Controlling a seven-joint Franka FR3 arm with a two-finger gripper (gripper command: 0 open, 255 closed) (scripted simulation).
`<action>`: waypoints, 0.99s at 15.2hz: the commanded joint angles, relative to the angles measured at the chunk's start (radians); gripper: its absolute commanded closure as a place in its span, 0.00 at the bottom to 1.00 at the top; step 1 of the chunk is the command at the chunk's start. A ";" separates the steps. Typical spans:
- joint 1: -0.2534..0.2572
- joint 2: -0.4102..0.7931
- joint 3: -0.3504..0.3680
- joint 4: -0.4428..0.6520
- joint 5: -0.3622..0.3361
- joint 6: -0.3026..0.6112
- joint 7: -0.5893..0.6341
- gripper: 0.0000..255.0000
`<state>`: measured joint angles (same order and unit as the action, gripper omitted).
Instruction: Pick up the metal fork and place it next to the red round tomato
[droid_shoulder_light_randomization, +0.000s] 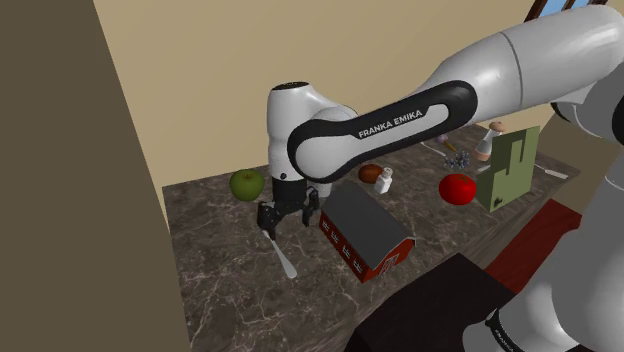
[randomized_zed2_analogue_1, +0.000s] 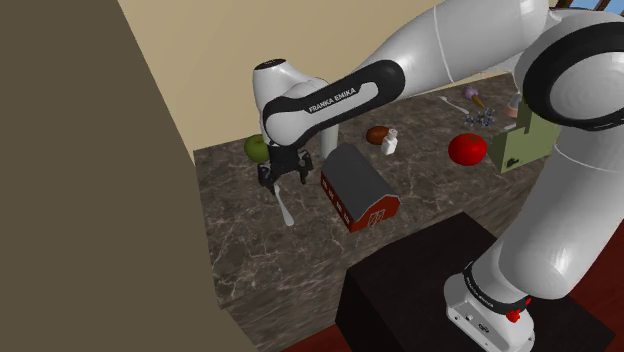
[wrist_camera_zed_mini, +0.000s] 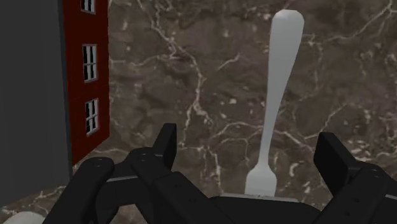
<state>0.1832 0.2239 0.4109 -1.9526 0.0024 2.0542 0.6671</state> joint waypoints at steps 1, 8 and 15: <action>0.024 0.080 0.003 0.069 -0.026 0.003 0.033 0.00; 0.040 0.131 -0.003 0.045 -0.046 0.076 0.050 0.00; 0.042 0.141 -0.005 0.035 -0.050 0.094 0.052 0.00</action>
<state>0.2251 0.3644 0.4062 -1.9173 -0.0472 2.1482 0.7193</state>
